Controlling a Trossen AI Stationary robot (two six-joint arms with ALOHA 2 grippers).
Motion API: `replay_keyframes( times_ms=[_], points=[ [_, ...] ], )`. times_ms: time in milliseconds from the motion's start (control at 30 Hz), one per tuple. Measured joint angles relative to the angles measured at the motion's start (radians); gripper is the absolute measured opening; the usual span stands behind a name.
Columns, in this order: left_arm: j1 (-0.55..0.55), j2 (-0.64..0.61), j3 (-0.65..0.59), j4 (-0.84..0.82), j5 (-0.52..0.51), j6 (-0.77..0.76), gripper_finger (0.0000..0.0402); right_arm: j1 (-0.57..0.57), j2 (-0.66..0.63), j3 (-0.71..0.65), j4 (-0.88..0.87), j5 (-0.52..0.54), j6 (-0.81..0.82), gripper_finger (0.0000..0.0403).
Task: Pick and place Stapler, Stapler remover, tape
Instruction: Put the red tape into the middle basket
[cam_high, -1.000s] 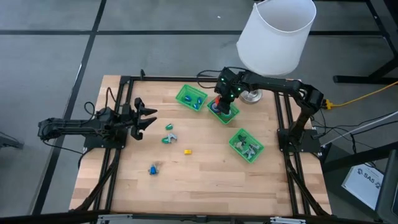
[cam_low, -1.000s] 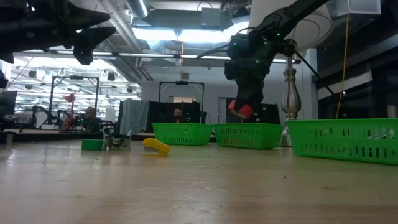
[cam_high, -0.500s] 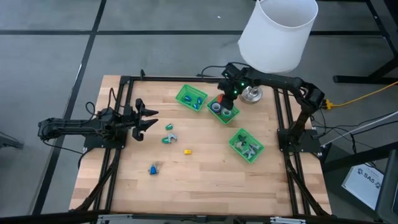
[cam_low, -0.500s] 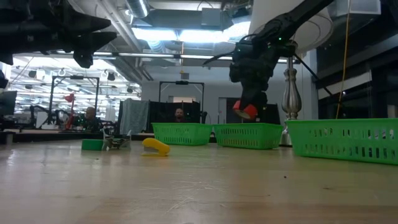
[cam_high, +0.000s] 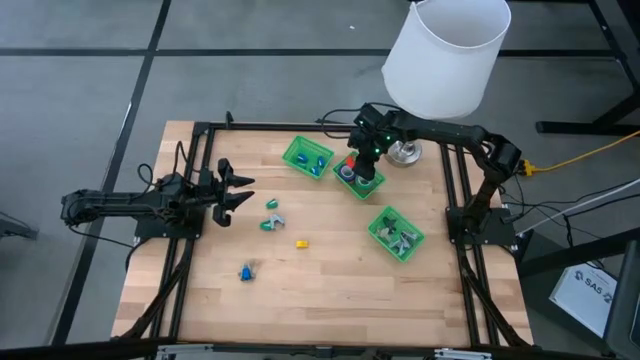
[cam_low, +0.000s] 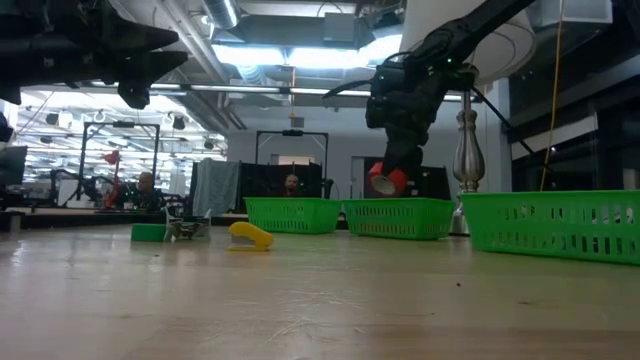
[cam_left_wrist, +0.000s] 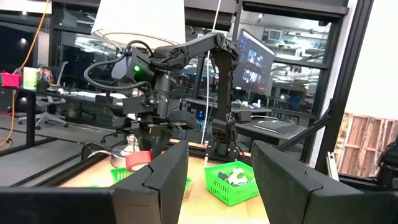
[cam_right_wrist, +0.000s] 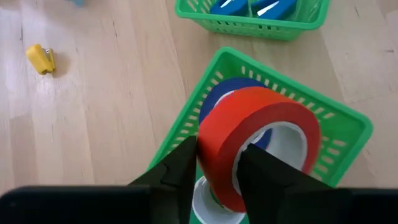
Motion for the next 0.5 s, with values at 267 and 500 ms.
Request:
replay_keyframes(
  times_ms=[267, 500],
  points=[
    [0.0, 0.0, 0.0, 0.0, 0.0, 0.0, 0.0173, 0.0, 0.0, 0.0, 0.0, 0.001, 0.0, 0.0148],
    [0.0, 0.0, 0.0, 0.0, 0.0, 0.0, 0.0173, 0.0, 0.0, 0.0, -0.01, 0.016, -0.001, 0.0181]
  ],
)
